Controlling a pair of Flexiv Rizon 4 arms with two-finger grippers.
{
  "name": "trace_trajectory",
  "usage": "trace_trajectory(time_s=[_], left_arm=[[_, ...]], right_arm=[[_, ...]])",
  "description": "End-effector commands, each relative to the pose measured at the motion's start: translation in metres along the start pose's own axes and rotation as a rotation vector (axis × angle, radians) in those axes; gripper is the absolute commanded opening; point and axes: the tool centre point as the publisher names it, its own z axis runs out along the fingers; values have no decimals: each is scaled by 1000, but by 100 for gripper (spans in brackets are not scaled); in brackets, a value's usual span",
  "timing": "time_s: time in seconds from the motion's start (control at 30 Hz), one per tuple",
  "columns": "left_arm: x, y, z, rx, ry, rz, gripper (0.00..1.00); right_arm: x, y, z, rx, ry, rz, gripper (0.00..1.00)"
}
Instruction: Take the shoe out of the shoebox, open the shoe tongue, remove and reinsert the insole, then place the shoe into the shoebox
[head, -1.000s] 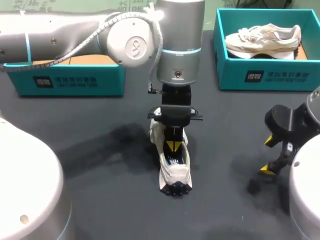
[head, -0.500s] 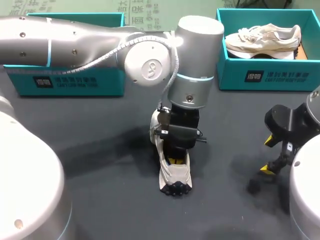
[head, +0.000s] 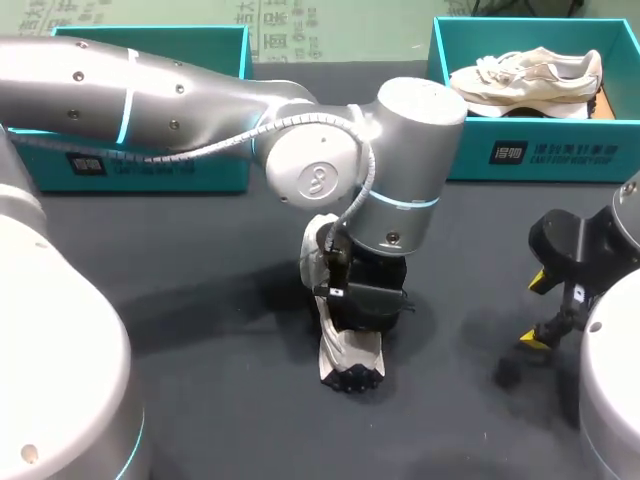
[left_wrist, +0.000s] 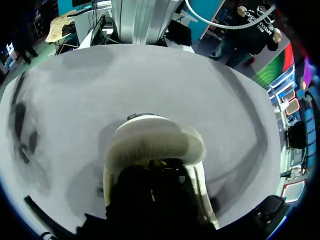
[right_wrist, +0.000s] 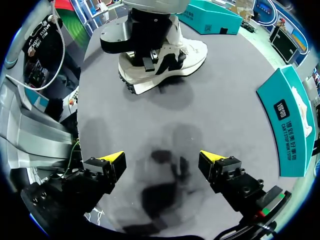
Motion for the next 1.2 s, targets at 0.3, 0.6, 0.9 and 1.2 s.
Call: trace_trajectory(time_s=[0.3,0.6,0.9,1.2], left_arm=[[10,11,-10,-43,-124,-10,0],[2,-5,-24,33,-155,66,0],[-11,-10,-1,61,-136,81,0],[-4,13,6,9,-140,-23,0]], right_arm=[[2,-1,-1,0,-4,1,100],[2,-1,-1,0,-4,1,100],[2,-1,-1,0,-4,1,100],[2,-1,-1,0,-4,1,100]])
